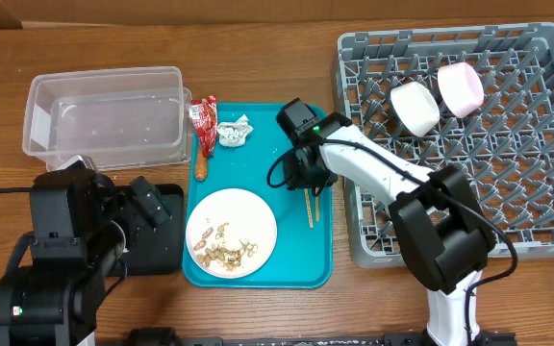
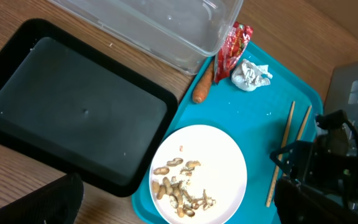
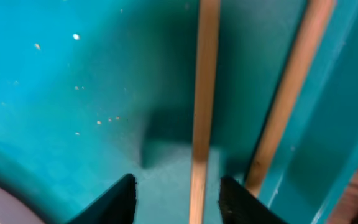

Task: Sort waste into correct bins and load items into the dishwasher
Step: 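Pinch one wooden chopstick on the tray with the right gripper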

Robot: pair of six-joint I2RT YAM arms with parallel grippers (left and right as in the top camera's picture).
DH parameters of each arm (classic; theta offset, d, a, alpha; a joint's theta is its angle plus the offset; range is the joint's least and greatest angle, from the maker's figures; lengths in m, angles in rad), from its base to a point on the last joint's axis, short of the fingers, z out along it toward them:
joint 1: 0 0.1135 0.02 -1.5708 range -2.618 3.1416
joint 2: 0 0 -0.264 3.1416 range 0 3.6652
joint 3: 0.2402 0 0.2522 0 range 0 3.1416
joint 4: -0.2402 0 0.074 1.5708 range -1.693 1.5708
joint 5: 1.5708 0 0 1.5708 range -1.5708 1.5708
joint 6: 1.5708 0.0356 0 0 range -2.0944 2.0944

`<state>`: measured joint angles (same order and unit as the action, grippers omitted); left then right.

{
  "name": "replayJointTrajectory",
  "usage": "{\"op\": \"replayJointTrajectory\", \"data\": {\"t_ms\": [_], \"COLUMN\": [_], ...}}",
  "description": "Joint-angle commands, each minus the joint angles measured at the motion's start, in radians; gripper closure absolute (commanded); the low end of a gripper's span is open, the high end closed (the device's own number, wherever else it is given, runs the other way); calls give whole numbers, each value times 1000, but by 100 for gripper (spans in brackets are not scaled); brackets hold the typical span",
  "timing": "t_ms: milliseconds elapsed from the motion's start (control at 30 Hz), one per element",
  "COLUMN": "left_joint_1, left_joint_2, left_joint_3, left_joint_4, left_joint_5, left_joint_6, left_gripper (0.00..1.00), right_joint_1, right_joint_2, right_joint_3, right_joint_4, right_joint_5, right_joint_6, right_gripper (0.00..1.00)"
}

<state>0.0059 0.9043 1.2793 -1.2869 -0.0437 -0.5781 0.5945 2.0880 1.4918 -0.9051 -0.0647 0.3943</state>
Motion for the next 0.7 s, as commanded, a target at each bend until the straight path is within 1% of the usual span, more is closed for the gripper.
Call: {"op": "replayJointTrajectory", "data": {"t_ms": [0,133,167,200,233,433,567,667], "left_joint_1": [-5,-5,-5,-5,-5,-5,-5,-5], "left_joint_2": [-1,-1,-1,-1,-1,-1,-1,-1], "left_joint_3": [14,14,14,14,14,14,14,14], "left_joint_4": [1,1,1,1,1,1,1,1], "left_joint_5": [4,4,4,4,4,4,4,4], "left_joint_6": [-13,-13,-13,-13,-13,-13,-13,-13], "left_gripper": [0,0,0,0,0,0,0,0], "right_joint_1": [0,1,1,1,1,2,1,-8], "right_joint_2": [24,50,58,61,61,13,-84,-174], "right_joint_3": [1,1,1,1,1,80,170,217], "right_joint_4": [13,24,24,23,19,-78,-141,-148], "right_joint_5": [-6,-8,-11,-18,-21,-4,-5,-1], "right_joint_6": [-1,0,0,-1,0,-8,-31,-31], "right_gripper": [60,71,77,90,96,96,96,96]}}
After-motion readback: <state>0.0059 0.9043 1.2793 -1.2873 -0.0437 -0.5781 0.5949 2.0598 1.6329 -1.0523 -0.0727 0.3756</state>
